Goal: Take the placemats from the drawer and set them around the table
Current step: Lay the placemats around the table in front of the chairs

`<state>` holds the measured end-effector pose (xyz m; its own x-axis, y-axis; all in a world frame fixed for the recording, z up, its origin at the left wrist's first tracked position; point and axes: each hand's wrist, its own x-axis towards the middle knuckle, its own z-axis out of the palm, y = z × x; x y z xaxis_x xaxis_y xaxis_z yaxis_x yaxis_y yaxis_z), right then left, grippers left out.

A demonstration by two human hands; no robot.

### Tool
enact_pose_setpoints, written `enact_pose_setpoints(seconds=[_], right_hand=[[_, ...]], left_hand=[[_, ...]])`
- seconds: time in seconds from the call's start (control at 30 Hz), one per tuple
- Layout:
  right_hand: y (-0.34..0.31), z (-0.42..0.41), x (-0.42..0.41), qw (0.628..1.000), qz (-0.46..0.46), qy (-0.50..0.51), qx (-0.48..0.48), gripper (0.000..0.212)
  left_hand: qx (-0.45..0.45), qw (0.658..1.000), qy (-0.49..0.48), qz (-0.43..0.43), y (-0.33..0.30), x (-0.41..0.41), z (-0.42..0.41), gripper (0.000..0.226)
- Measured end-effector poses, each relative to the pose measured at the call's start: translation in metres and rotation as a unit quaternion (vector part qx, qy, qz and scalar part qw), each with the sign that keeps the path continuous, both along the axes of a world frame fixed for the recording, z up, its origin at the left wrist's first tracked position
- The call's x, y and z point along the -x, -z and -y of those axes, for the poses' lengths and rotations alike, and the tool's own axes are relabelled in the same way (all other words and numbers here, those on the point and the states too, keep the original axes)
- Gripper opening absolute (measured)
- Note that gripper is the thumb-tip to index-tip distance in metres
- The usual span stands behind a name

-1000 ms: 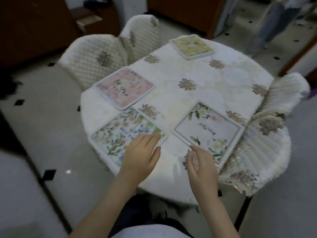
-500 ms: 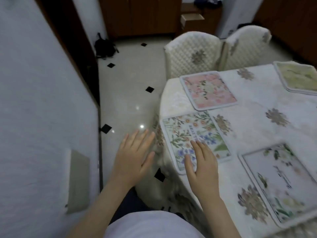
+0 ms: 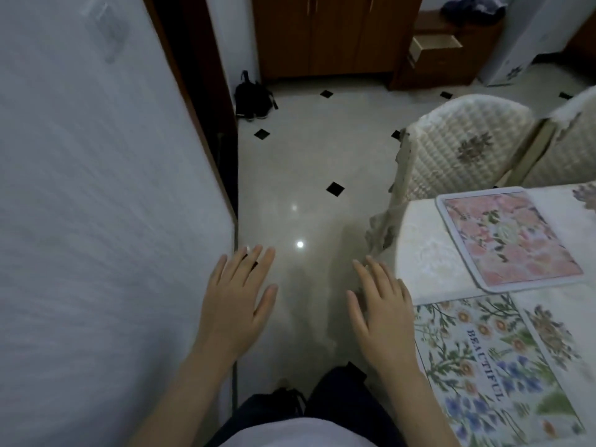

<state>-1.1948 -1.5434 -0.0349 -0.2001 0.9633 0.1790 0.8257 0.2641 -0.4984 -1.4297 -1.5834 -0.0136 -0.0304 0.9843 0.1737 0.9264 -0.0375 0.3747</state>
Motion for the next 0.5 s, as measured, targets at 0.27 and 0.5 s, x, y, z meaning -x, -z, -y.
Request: enact_pose_setpoints(seconds=[0.27,0.5], right_hand=[[0.013,-0.122,0.032,0.999,0.01,0.028,0.016,0.052],[0.003,-0.305,0.05,1.0,-0.008,0.011,0.012,0.05]], left_hand=[[0.034,0.999,0.035,0.006,0.024,0.029,-0.128,0.053],[0.005,0.999,0.047,0.014,0.016,0.048,-0.313,0.054]])
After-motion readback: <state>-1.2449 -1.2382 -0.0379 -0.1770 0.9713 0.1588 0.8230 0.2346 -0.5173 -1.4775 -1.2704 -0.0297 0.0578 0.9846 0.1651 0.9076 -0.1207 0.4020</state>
